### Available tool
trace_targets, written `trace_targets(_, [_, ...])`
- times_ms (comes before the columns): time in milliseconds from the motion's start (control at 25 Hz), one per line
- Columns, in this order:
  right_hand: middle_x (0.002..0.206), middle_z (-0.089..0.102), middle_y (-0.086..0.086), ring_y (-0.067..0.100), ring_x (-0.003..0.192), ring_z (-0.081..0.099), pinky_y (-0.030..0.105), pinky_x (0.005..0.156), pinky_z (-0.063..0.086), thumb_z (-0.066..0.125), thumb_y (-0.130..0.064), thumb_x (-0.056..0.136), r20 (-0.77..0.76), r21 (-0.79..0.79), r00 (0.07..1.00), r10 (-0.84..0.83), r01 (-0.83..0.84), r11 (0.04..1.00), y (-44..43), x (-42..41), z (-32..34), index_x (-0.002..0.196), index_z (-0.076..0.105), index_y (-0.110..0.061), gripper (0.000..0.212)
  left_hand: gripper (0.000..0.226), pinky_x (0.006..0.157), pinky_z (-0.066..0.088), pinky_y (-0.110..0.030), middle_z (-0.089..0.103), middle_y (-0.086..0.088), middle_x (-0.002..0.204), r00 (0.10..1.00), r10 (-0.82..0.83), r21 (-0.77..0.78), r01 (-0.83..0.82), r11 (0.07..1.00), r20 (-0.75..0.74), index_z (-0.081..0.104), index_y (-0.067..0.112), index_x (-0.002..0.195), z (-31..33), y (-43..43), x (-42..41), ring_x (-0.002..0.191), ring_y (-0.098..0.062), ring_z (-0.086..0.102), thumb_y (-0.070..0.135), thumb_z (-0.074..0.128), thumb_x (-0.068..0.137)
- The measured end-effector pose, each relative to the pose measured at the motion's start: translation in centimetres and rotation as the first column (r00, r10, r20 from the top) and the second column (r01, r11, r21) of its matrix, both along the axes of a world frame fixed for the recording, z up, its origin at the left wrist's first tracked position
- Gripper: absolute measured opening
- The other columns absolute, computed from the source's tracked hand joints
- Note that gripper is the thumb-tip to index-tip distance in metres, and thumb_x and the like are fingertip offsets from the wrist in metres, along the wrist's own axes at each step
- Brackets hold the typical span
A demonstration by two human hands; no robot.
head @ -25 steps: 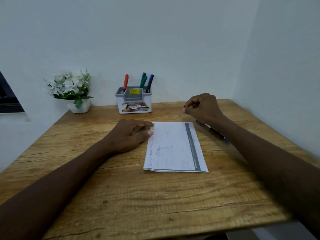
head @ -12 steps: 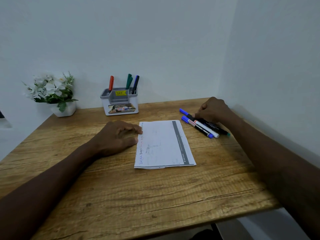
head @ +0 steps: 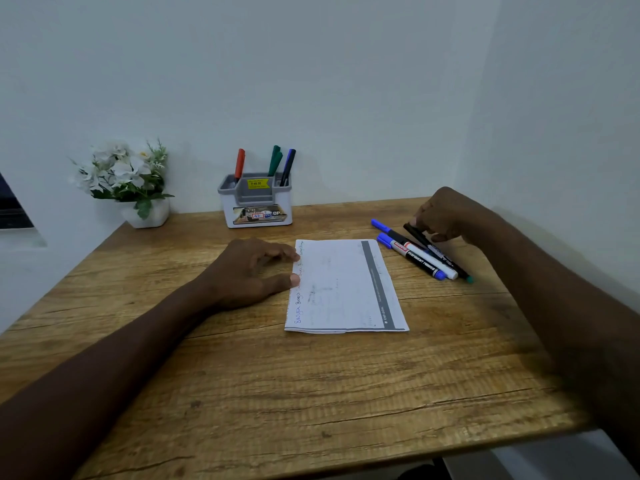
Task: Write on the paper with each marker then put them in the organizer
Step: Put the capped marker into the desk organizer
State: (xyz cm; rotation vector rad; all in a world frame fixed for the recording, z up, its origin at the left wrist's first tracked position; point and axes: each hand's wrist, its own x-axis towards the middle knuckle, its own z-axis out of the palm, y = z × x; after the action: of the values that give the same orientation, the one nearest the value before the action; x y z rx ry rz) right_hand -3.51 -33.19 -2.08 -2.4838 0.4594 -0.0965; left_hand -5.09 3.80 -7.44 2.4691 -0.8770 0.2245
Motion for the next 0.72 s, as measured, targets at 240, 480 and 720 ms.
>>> trace_targets(240, [0.108,0.066,0.011,0.016,0.086,0.060,0.032,0.065,0.054,0.063,-0.015,0.100,-0.007,0.151,0.999,0.053,-0.051,0.987,3.9,0.2,2.9,0.116,0.067,-0.002,0.021,0.039,0.089,0.054,-0.018,0.071,0.017,0.121,0.998,0.043,-0.103,-0.037,0.994,0.054,0.073,0.030,0.121,0.3,0.1,-0.2,0.099,0.012,0.060,0.046,0.076,0.085])
trace_targets(480, [0.099,0.077,0.014,0.027,0.082,0.076,0.040,0.073,0.062,0.048,-0.017,0.106,-0.037,0.161,0.952,0.304,-0.295,0.942,11.2,-1.2,5.8,0.110,0.067,0.000,0.026,0.044,0.087,0.057,-0.023,0.073,0.004,0.120,0.928,0.166,-0.324,-0.052,0.945,0.335,0.070,0.023,0.125,1.0,-0.7,-1.0,0.101,-0.005,0.067,0.031,0.082,0.083])
trace_targets(720, [0.088,0.072,0.020,0.022,0.073,0.070,0.032,0.069,0.064,0.059,-0.008,0.103,-0.001,0.449,0.846,0.533,-0.475,0.756,18.6,-0.8,2.0,0.110,0.069,0.006,0.019,0.049,0.094,0.058,-0.036,0.074,-0.002,0.121,0.883,0.061,-0.277,0.080,0.957,0.466,0.072,0.016,0.124,0.9,0.1,-0.7,0.110,-0.012,0.071,0.027,0.086,0.079])
